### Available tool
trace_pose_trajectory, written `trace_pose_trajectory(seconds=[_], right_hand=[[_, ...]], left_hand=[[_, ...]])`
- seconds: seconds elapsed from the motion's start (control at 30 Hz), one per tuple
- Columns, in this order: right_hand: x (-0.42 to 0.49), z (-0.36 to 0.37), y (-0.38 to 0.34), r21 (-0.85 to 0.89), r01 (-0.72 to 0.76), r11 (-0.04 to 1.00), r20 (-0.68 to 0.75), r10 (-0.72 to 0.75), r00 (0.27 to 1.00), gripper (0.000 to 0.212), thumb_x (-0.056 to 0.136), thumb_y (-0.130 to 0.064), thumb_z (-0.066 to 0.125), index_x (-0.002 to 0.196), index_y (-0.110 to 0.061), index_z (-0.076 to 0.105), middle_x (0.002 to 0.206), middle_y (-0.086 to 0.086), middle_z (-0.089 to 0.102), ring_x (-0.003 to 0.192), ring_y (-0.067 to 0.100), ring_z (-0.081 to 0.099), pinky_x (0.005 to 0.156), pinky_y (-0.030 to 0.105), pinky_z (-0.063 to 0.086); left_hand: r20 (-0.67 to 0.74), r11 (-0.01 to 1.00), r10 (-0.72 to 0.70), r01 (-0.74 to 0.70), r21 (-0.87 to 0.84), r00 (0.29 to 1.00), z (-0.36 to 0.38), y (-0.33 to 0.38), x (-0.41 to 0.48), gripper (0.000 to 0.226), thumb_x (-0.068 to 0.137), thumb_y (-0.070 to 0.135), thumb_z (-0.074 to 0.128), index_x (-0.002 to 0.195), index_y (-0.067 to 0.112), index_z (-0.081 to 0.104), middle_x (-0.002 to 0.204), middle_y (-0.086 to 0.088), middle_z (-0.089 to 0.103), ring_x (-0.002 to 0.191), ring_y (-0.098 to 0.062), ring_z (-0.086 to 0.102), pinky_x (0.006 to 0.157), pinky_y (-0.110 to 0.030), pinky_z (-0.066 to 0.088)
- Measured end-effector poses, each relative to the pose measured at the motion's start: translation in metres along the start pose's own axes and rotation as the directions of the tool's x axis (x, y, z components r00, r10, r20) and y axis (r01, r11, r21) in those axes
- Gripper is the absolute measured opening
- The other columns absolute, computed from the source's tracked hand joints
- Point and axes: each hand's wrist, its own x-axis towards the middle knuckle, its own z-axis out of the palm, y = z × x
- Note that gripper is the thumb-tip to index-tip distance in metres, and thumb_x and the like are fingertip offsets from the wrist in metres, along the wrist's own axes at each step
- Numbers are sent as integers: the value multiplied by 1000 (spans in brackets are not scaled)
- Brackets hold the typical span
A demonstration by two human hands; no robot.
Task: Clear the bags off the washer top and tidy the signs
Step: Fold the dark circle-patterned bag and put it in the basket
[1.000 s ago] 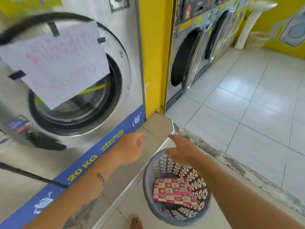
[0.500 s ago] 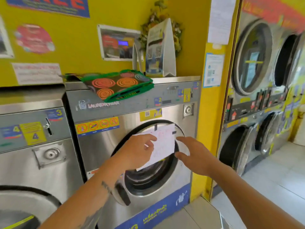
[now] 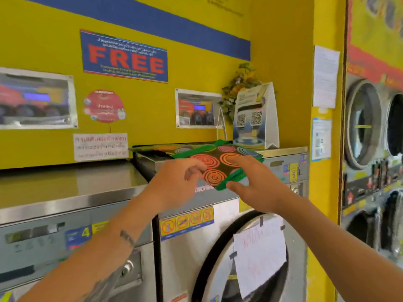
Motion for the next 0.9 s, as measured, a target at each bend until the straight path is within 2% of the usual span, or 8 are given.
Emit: trace_pose_trajectory(seconds=[0.07,0.13,0.23,0.4,0.57,0.73,0.83,0.9], right_hand=[[19,8,-12,-33,-9,999,-7,8,1000,68,87,-39,67,146,-21,40,145,4,46,131,24,42,110,41,37],[40,14,-21,-65,-11,998,-10,10,1000,68,86,-38,65,146,-20,40,142,7,48,128,26,45,106,37,38],[71,18,-28,-131,-23,991,-2,23,1000,67,88,-38,65,147,-21,38,144,7,47,129,25,45,103,35,37],[124,18,-22,-180,-40,983,-6,40,999,68,88,-41,65,147,-24,37,148,5,43,134,25,40,107,38,33],[180,23,0,-232,-51,971,35,61,998,70,88,-42,65,149,-24,35,151,9,40,136,28,38,111,43,34],[255,39,41,-339,-51,939,161,111,981,69,89,-47,61,148,-23,35,151,11,40,135,30,40,107,39,34],[301,55,64,-322,-96,942,287,193,938,66,93,-41,57,150,-19,33,155,10,38,139,29,38,108,36,33],[330,70,82,-329,-137,934,362,258,896,66,94,-43,55,151,-19,31,155,10,37,139,30,38,108,37,34]], left_hand=[[0,999,32,-32,34,999,-21,-18,10,28,91,9,51,102,27,69,86,17,68,76,3,63,66,-12,48],[-14,995,57,-56,83,998,-39,-36,24,27,91,9,51,103,25,69,86,13,68,74,6,61,62,-6,42],[-46,988,83,-76,138,995,-61,-65,48,29,89,8,51,105,21,71,97,4,71,82,-8,63,71,-21,50],[55,921,107,-119,372,993,-85,-111,85,37,86,7,52,115,28,63,112,4,64,101,-18,58,86,-42,51],[202,852,56,-152,501,978,-93,-149,110,47,91,14,52,133,35,48,128,9,50,112,-15,48,87,-32,44],[328,833,71,-237,500,942,-91,-184,140,57,90,25,59,139,43,36,137,17,41,122,-12,44,97,-33,41],[417,882,71,-253,399,906,-85,-202,156,60,89,31,60,139,48,32,144,27,31,129,-1,34,104,-23,32],[454,899,94,-272,344,886,-82,-213,169,61,87,32,56,137,53,29,146,30,27,135,2,28,109,-24,29]])
